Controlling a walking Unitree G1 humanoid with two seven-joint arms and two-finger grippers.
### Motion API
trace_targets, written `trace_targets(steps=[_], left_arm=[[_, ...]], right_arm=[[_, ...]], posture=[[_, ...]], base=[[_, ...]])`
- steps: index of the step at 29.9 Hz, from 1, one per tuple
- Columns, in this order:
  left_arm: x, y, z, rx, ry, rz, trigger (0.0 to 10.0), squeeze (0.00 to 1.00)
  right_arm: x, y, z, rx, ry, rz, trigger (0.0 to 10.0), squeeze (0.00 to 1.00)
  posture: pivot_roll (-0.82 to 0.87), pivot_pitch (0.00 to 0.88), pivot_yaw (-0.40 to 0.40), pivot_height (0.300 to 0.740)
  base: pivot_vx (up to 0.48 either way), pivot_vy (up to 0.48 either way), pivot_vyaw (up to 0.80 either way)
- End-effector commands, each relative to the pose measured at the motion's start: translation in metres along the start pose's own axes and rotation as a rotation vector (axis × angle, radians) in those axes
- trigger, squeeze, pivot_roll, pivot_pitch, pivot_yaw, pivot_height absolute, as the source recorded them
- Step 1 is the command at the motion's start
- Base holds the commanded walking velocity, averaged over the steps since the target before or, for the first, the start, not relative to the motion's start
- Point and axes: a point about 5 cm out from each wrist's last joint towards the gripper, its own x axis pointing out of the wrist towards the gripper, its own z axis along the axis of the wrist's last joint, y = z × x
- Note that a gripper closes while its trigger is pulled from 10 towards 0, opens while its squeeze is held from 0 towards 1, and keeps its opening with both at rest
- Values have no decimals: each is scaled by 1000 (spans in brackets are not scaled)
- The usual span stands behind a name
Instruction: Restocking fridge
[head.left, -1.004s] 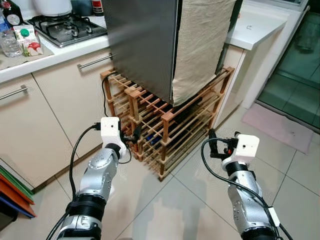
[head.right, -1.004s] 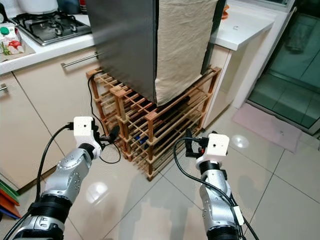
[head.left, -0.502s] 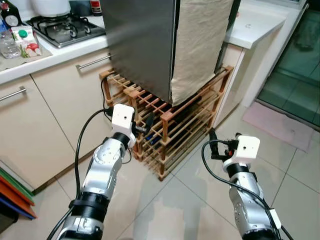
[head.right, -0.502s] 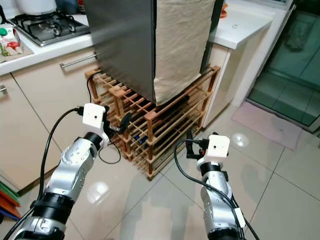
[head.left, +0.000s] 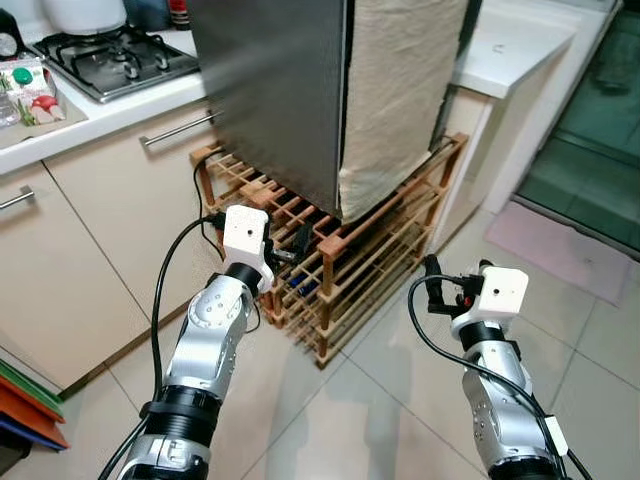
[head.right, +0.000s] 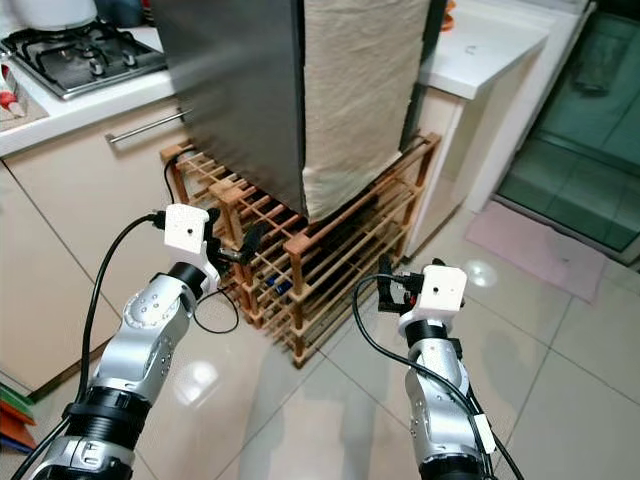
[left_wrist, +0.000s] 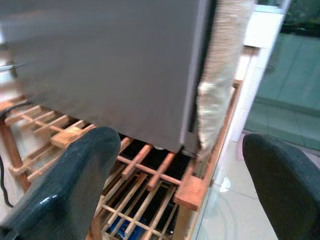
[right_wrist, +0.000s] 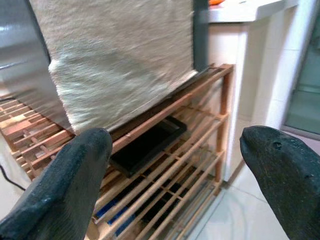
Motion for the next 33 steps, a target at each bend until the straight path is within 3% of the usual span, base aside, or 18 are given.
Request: trace_targets(steps=[1,11,16,20,24,31,33], left_arm=[[1,2,5,-16,-13,12,10000,0],[-2,1,3,0,-7,0,10000,0],[-2,-2,1,58,4,-31,10000,0],[0,-2,2,59,9,-31,10000,0],[8,-13,2,88,51,-134,10000,0],[20,-19,20,104,12,-173,10000,0],[26,-23,26,66,5,-197,10000,0]], right_arm=[[2,1,3,-16,-9,12,10000,0],[0,0,1,-23,-3,15,10000,0],[-3,-1,-1,-31,6,17,10000,0],[-4,-1,-3,-35,13,19,10000,0],[-5,-2,-5,-37,20,17,10000,0],[-5,-2,-4,-37,18,13,10000,0],[-6,-5,-4,-38,19,7,10000,0]], posture=[[54,1,3,740],[55,0,-1,740],[52,0,0,740],[50,0,0,740],[48,0,0,740],[36,0,6,740],[38,1,5,740]], base=[[454,0,0],[446,0,0],[423,0,0],[0,0,0],[0,0,0],[0,0,0],[0,0,0]])
